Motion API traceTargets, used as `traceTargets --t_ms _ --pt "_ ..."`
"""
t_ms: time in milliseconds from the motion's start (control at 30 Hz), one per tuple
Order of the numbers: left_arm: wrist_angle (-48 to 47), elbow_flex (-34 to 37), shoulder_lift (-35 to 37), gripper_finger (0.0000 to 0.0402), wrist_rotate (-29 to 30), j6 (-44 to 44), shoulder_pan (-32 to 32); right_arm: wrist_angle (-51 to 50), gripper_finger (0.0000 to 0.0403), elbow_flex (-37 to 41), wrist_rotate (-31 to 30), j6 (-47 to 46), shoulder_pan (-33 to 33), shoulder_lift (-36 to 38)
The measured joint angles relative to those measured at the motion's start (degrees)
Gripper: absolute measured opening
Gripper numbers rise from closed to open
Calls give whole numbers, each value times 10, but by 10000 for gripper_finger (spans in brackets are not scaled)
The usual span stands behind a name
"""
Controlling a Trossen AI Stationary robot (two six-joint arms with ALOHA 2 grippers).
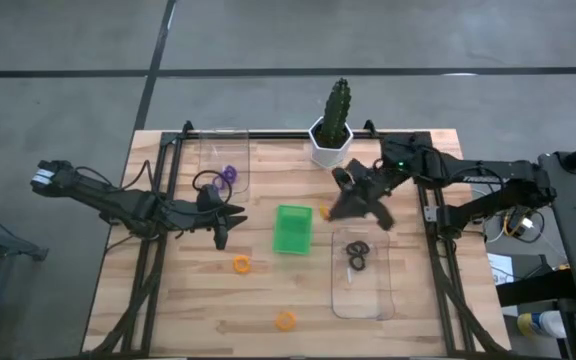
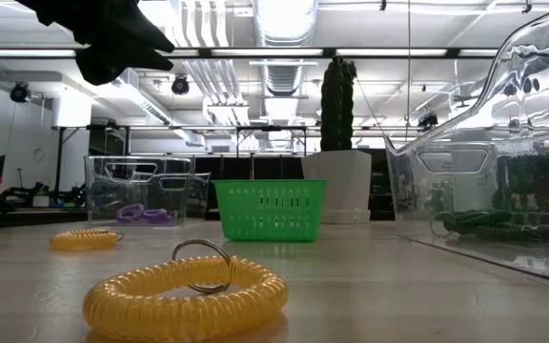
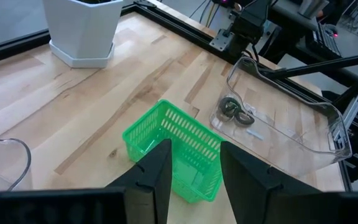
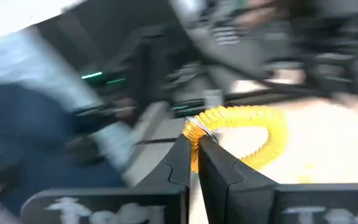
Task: Sort spring keychains
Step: Put the top orange spring keychain into the green bin
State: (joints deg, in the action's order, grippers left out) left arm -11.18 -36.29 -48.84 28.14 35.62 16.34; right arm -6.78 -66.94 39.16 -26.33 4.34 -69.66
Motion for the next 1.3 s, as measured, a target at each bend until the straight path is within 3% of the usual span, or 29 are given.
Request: traceTargets --t_ms 200,433,700,1033,1300 --pt "0 0 0 129 0 1 0 -87 13 0 -187 19 -11 -17" --pt "2 0 0 129 3 9 -1 -95 13 -7 -275 38 -31 -59" --pt "2 0 0 129 3 29 -1 -102 13 -38 -289 45 -44 -153" --pt "-14 0 0 129 -1 48 -1 -208 13 -74 -289 45 -45 -284" --pt "-38 0 -2 129 -17 83 0 -215 13 -80 -303 45 -45 -328"
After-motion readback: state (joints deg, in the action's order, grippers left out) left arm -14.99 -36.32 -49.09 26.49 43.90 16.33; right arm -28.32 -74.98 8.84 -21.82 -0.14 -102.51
